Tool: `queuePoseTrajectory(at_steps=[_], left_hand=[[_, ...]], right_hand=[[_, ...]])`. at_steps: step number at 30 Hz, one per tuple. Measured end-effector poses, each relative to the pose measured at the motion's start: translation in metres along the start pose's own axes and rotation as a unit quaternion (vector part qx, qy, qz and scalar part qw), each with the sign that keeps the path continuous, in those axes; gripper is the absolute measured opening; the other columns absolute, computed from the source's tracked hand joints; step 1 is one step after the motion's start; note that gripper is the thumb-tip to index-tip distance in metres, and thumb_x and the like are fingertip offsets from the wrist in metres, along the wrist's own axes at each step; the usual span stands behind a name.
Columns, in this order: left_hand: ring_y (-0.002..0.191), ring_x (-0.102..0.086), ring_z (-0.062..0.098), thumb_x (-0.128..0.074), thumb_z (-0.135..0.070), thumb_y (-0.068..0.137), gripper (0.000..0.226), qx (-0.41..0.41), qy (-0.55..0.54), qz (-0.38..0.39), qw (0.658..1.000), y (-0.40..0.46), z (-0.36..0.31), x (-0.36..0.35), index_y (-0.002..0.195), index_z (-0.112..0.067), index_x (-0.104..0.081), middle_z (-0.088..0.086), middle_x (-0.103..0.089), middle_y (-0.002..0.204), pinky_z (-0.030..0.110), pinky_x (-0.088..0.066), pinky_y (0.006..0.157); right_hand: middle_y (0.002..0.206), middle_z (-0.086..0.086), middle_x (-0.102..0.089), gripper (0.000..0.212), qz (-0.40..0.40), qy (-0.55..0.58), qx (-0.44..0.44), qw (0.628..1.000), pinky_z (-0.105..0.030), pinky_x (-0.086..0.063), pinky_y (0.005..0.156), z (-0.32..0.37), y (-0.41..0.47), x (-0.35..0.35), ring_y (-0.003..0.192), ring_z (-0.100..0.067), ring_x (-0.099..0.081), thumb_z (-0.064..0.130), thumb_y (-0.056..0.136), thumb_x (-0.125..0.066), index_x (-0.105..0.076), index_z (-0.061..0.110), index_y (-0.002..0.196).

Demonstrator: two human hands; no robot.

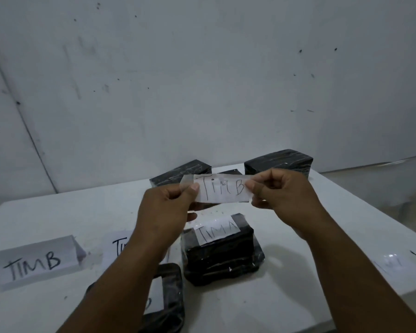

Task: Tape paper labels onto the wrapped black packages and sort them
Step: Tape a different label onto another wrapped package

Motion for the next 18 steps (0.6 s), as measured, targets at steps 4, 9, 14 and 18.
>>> queuePoseTrajectory(at_steps=[4, 9, 14, 18], left_hand=[[0.078, -0.077, 0.01, -0.073, -0.028, 0.092, 0.007, -0.005, 0.015, -0.014, 1.0, 0.026, -0.006, 0.018, 0.091, -0.026, -0.08, -0.005, -0.081, 0.084, 0.03, -0.059, 0.069], [0.091, -0.074, 0.018, -0.068, -0.035, 0.096, 0.027, 0.032, 0.091, 0.021, 0.995, 0.079, 0.006, 0.015, 0.12, -0.024, -0.069, 0.002, -0.075, 0.108, 0.033, -0.059, 0.075], [0.124, -0.057, 0.024, -0.064, -0.04, 0.097, 0.058, -0.022, 0.396, 0.147, 0.906, 0.131, 0.045, -0.027, 0.148, -0.018, -0.048, 0.006, -0.06, 0.141, 0.038, -0.046, 0.105], [0.131, -0.051, 0.029, -0.073, -0.05, 0.087, 0.078, -0.018, 0.514, 0.223, 0.828, 0.159, 0.083, -0.058, 0.152, -0.022, -0.04, 0.008, -0.05, 0.148, 0.039, -0.045, 0.107]], right_hand=[[0.079, -0.01, -0.077, 0.008, -0.035, 0.025, -0.02, 0.999, -0.041, -0.065, 0.076, 0.001, 0.02, -0.012, 0.068, -0.017, -0.071, 0.016, 0.085, -0.081, -0.078, 0.011, 0.091], [0.071, -0.002, -0.074, 0.007, -0.103, 0.037, -0.031, 0.993, -0.043, -0.065, 0.076, -0.005, 0.049, -0.02, 0.07, -0.016, -0.071, 0.022, 0.089, -0.079, -0.075, 0.015, 0.09], [0.066, 0.002, -0.071, 0.009, -0.152, 0.064, -0.038, 0.986, -0.044, -0.065, 0.076, -0.016, 0.069, -0.014, 0.071, -0.016, -0.071, 0.025, 0.091, -0.077, -0.072, 0.018, 0.091], [0.068, 0.001, -0.07, 0.008, -0.159, 0.068, -0.04, 0.984, -0.046, -0.065, 0.076, -0.025, 0.078, -0.011, 0.068, -0.015, -0.069, 0.022, 0.091, -0.076, -0.072, 0.015, 0.091]])
Point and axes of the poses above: each hand's wrist, its own y-axis towards the middle knuckle, its own x-axis out of the back of the hand, z = x × y, the point moved 7 cm from there along y, towards the middle knuckle
